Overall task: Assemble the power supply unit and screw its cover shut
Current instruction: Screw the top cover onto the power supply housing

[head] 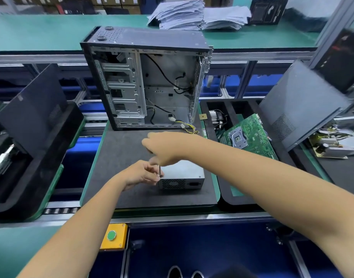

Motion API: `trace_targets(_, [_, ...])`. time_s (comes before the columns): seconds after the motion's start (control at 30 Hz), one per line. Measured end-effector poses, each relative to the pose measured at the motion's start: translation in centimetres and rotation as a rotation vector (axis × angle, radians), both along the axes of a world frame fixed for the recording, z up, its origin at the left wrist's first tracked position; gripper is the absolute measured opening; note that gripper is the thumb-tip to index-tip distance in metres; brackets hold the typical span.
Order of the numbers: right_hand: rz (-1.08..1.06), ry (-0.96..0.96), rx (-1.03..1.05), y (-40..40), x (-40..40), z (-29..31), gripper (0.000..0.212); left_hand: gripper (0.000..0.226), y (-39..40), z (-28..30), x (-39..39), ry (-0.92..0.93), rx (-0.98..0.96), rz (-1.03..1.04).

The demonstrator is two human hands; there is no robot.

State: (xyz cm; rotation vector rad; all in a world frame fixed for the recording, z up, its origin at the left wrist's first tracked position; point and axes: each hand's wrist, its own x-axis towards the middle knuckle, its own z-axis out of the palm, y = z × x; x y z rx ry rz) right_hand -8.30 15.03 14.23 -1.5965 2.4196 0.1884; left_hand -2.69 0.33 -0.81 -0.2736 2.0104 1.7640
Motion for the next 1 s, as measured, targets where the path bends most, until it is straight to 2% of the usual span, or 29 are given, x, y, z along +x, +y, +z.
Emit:
trace_targets(0.1, [0.062,-0.014,0.002,-0.17,-0.01,0.31,0.008,0.008,-0.03,0.09,-0.18,-0.014,-0.028,-0.004])
trace_targets(0.17, [0.028,0.055,-0.052,-0.32,0.13,0.25,0.023,0.007,0.02,0.26,-0.25,-0.023,-0.032,-0.004])
trace_targets(0.27, [-0.007,0.12,-0.024,-0.53,0.32,0.05,0.019,0.014,0.07,0.38,-0.24,-0.026,-0.034,-0.001])
trace_targets(0.4, [0.075,-0.018,0.056,-0.17,-0.02,0.56,0.018,0.013,0.11,0.43,-0.31,-0.028,-0.026,0.002])
trace_targets(0.5, [0.074,0.035,0.021,-0.15,-0.12,0.67,0.006,0.019,0.02,0.47,-0.41,-0.041,-0.051,-0.018])
trace_targets(0.57, [0.023,0.101,-0.027,-0.29,0.08,0.32,0.022,0.024,0.02,0.49,-0.55,-0.053,-0.058,-0.041])
trace_targets(0.67, [0.007,0.115,-0.024,-0.46,0.36,-0.17,0.022,0.024,-0.12,0.39,-0.57,-0.06,-0.061,-0.049])
trace_targets(0.8, [0.045,0.009,0.018,-0.34,0.3,0.02,0.016,0.019,-0.21,0.31,-0.45,-0.053,-0.041,-0.036])
trace_targets(0.87, [0.045,0.055,0.001,-0.36,0.3,0.13,0.01,0.015,-0.22,0.29,-0.35,-0.039,-0.05,-0.021])
trace_targets(0.93, [0.006,0.121,-0.041,-0.43,0.33,0.14,0.027,0.016,-0.09,0.33,-0.26,-0.021,-0.051,-0.019])
trace_targets(1.0, [-0.016,0.14,-0.029,-0.49,0.3,0.17,0.028,0.021,0.02,0.42,-0.17,-0.01,-0.058,-0.021])
